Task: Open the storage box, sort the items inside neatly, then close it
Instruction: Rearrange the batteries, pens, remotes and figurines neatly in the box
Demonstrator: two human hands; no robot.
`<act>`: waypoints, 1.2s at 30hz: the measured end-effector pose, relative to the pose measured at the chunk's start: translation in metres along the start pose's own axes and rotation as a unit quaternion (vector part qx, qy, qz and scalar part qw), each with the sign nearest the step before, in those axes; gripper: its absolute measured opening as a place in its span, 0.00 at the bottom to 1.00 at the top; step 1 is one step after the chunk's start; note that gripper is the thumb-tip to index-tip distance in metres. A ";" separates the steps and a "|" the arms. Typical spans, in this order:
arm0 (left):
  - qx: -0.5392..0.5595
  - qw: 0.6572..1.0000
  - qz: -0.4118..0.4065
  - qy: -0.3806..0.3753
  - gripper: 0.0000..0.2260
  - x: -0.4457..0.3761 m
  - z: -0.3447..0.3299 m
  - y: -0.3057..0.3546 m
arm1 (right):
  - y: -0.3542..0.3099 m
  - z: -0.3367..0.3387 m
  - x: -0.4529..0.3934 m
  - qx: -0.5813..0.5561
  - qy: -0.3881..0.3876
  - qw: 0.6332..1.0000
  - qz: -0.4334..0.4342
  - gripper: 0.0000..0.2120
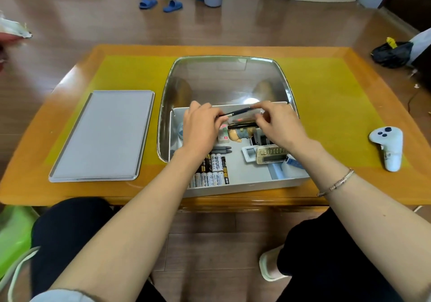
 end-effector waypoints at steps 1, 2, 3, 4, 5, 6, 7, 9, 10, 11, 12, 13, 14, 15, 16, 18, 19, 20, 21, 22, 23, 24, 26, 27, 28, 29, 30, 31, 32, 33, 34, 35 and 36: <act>0.005 1.000 0.008 0.001 0.12 0.005 0.004 -0.001 | -0.005 -0.002 0.000 -0.031 -0.002 1.000 0.000 0.13; 0.011 1.000 0.016 -0.003 0.11 0.009 0.005 -0.001 | -0.009 -0.004 0.000 -0.071 -0.001 0.997 -0.006 0.12; 0.018 0.999 0.024 -0.010 0.11 0.013 0.006 0.000 | -0.012 -0.006 0.000 -0.120 0.002 0.993 -0.019 0.11; 0.028 0.999 0.030 -0.017 0.11 0.018 0.005 0.001 | -0.014 -0.008 0.000 -0.173 0.004 0.984 -0.039 0.09; 0.040 0.998 0.035 -0.024 0.11 0.022 0.004 0.003 | -0.015 -0.011 -0.001 -0.226 0.004 0.972 -0.062 0.08; 0.056 0.997 0.039 -0.032 0.11 0.026 0.003 0.004 | -0.017 -0.014 -0.001 -0.269 0.004 0.960 -0.082 0.07; 0.073 0.995 0.043 -0.043 0.10 0.030 0.001 0.005 | -0.018 -0.016 0.000 -0.297 0.007 0.950 -0.095 0.06; 0.093 0.992 0.049 -0.074 0.11 0.037 -0.005 0.006 | -0.021 -0.019 0.000 -0.315 0.018 0.943 -0.106 0.07; 0.094 0.991 0.048 -0.087 0.11 0.041 -0.007 0.006 | -0.024 -0.022 0.001 -0.317 0.020 0.942 -0.111 0.09; 0.092 0.990 0.046 -0.094 0.11 0.044 -0.008 0.006 | -0.026 -0.025 0.001 -0.321 0.017 0.940 -0.115 0.11; 0.092 0.990 0.047 -0.099 0.11 0.047 -0.008 0.004 | -0.028 -0.029 0.001 -0.329 0.010 0.937 -0.119 0.12; 0.094 0.989 0.050 -0.107 0.12 0.049 -0.009 0.002 | -0.030 -0.033 0.001 -0.338 0.002 0.933 -0.124 0.12; 0.092 0.987 0.049 -0.121 0.14 0.052 -0.011 0.000 | -0.031 -0.037 0.000 -0.346 -0.003 0.929 -0.130 0.13; 0.085 0.985 0.046 -0.144 0.16 0.055 -0.013 -0.002 | -0.031 -0.039 0.000 -0.349 -0.007 0.927 -0.133 0.13; 0.073 0.981 0.046 -0.174 0.19 0.059 -0.017 -0.005 | -0.031 -0.041 -0.001 -0.347 -0.009 0.928 -0.132 0.12; 0.048 0.968 0.061 -0.240 0.25 0.069 -0.025 -0.014 | -0.032 -0.043 -0.002 -0.318 -0.017 0.940 -0.118 0.09; 0.036 0.959 0.073 -0.272 0.28 0.075 -0.029 -0.019 | -0.033 -0.045 -0.002 -0.300 -0.025 0.947 -0.110 0.08; 0.027 0.950 0.087 -0.300 0.30 0.080 -0.033 -0.024 | -0.033 -0.049 -0.001 -0.285 -0.033 0.952 -0.104 0.08; 0.019 0.940 0.100 -0.324 0.32 0.084 -0.036 -0.029 | -0.034 -0.052 -0.001 -0.270 -0.043 0.957 -0.097 0.09; 0.010 0.932 0.110 -0.346 0.33 0.088 -0.039 -0.032 | -0.036 -0.056 0.000 -0.252 -0.055 0.963 -0.083 0.09; -0.002 0.924 0.116 -0.363 0.34 0.090 -0.041 -0.034 | -0.040 -0.061 0.001 -0.229 -0.070 0.969 -0.060 0.10; -0.017 0.919 0.118 -0.376 0.35 0.092 -0.043 -0.035 | -0.044 -0.066 0.003 -0.199 -0.086 0.976 -0.031 0.10; -0.039 0.913 0.125 -0.387 0.36 0.094 -0.045 -0.036 | -0.053 -0.076 0.006 -0.129 -0.117 0.985 0.019 0.10; -0.046 0.910 0.130 -0.390 0.37 0.095 -0.045 -0.037 | -0.056 -0.081 0.008 -0.098 -0.129 0.986 0.034 0.10; -0.050 0.908 0.134 -0.393 0.37 0.095 -0.046 -0.038 | -0.057 -0.087 0.009 -0.073 -0.140 0.986 0.043 0.10; -0.053 0.906 0.138 -0.397 0.38 0.095 -0.047 -0.039 | -0.057 -0.091 0.009 -0.050 -0.148 0.987 0.046 0.10; -0.055 0.903 0.140 -0.403 0.39 0.095 -0.047 -0.040 | -0.058 -0.095 0.008 -0.029 -0.154 0.987 0.048 0.10; -0.057 0.900 0.141 -0.409 0.39 0.096 -0.048 -0.040 | -0.058 -0.098 0.007 -0.011 -0.156 0.986 0.049 0.10; -0.058 0.897 0.142 -0.414 0.40 0.096 -0.049 -0.040 | -0.059 -0.100 0.006 0.005 -0.157 0.986 0.053 0.10; -0.059 0.895 0.142 -0.419 0.40 0.096 -0.049 -0.040 | -0.060 -0.102 0.004 0.018 -0.159 0.985 0.059 0.10; -0.061 0.894 0.141 -0.421 0.40 0.097 -0.049 -0.040 | -0.062 -0.105 0.003 0.029 -0.162 0.984 0.066 0.10; -0.062 0.894 0.140 -0.421 0.40 0.097 -0.050 -0.040 | -0.063 -0.107 0.003 0.037 -0.167 0.983 0.072 0.10; -0.064 0.894 0.138 -0.421 0.39 0.097 -0.050 -0.040 | -0.065 -0.109 0.002 0.044 -0.172 0.981 0.079 0.10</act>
Point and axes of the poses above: each hand's wrist, its own x-axis away from the middle knuckle, its own z-axis out of the back of the hand, y = z × x, the point moved 7 cm from there along -x, towards the middle knuckle
